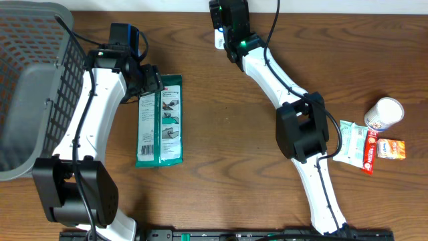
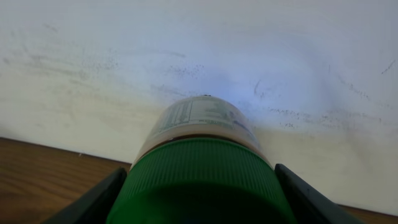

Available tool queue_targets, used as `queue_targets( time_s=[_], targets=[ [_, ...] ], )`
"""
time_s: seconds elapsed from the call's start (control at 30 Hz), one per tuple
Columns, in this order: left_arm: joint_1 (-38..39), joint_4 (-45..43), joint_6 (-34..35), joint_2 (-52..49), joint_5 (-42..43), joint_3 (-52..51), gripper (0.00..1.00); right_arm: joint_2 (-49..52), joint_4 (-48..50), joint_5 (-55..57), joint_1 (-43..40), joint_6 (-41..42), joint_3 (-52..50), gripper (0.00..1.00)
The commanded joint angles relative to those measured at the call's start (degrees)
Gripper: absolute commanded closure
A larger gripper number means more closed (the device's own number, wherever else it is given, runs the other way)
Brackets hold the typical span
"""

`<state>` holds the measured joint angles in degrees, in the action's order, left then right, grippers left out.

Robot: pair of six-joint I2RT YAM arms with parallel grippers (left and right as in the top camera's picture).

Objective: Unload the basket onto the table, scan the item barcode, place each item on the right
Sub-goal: 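Hold the jar label facing the white scanner with the right gripper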

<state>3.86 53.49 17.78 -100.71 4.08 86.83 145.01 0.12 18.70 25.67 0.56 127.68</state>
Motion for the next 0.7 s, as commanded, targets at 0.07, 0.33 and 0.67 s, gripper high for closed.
queue_targets(
  time_s=[0.07,0.33,0.67],
  targets=[
    [-0.2,0.0,-0.3,0.7,-0.7,-0.5,0.2,2.0,1.9,1.0,-0.2,-0.8,0.3,0.99],
    [-0.2,0.0,-0.3,0.7,-0.7,-0.5,0.19,2.3,1.9,1.0,-0.1,-0.2,0.3,0.99],
    [-0.2,0.0,-0.3,0.7,-0.7,-0.5,0.19,2.3,0.7,1.0,-0.2,-0.2,0.3,0.99]
  ],
)
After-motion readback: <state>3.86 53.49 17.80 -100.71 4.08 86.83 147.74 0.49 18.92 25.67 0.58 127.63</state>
